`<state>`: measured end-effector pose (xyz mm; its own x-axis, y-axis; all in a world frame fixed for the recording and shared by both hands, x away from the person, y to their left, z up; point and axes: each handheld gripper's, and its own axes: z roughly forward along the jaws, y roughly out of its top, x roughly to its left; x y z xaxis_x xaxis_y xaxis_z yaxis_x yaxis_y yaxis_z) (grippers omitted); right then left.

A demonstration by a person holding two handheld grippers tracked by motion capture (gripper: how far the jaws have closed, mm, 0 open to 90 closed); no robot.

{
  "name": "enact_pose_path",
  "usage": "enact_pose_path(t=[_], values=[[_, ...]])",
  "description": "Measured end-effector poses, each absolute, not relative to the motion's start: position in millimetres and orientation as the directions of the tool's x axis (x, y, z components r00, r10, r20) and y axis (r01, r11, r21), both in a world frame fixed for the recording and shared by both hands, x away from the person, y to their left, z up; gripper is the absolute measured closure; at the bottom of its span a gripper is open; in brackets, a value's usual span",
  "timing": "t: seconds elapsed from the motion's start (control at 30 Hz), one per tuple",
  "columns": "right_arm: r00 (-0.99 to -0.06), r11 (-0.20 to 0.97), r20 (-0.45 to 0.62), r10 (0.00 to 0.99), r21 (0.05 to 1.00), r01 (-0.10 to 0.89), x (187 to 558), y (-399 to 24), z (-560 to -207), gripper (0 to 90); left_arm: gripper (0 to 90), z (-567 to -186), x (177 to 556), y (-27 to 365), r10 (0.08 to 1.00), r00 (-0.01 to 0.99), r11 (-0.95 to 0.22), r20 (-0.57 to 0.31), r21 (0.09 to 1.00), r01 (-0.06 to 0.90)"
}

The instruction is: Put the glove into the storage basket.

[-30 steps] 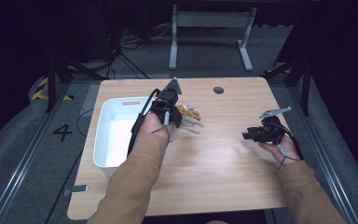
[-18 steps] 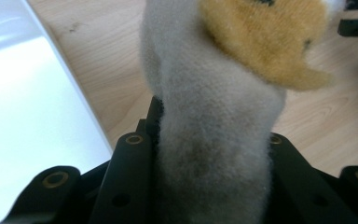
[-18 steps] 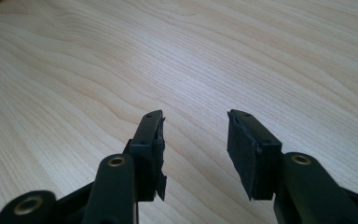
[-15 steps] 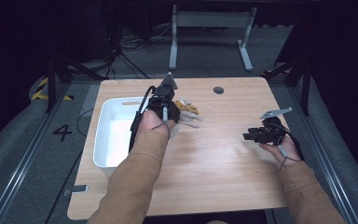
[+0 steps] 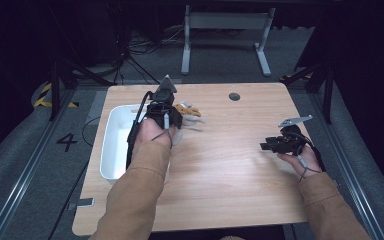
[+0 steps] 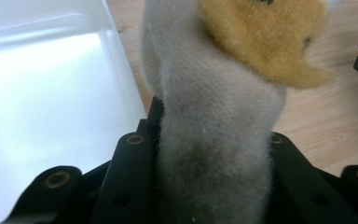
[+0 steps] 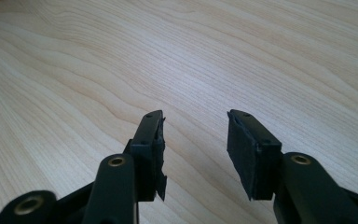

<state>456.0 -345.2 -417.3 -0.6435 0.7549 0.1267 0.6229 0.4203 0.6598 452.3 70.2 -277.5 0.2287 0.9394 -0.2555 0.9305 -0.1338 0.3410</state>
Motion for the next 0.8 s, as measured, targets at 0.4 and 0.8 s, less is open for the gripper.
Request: enact_pose_path(t=[0.4,0.8], values=[[-0.673,0.469,0.068,0.737,0.665,0.581,464,-324,-416,58.5,70.0,-282,446,101,0.955,0.121,-0.018,-0.270,0.354,0.935],[-0.676,0.473,0.073,0.734,0.658,0.585,462,-321,-417,58.3,70.0,-291,441,131,0.964,0.012,0.087,-0.266,0.357,0.930]])
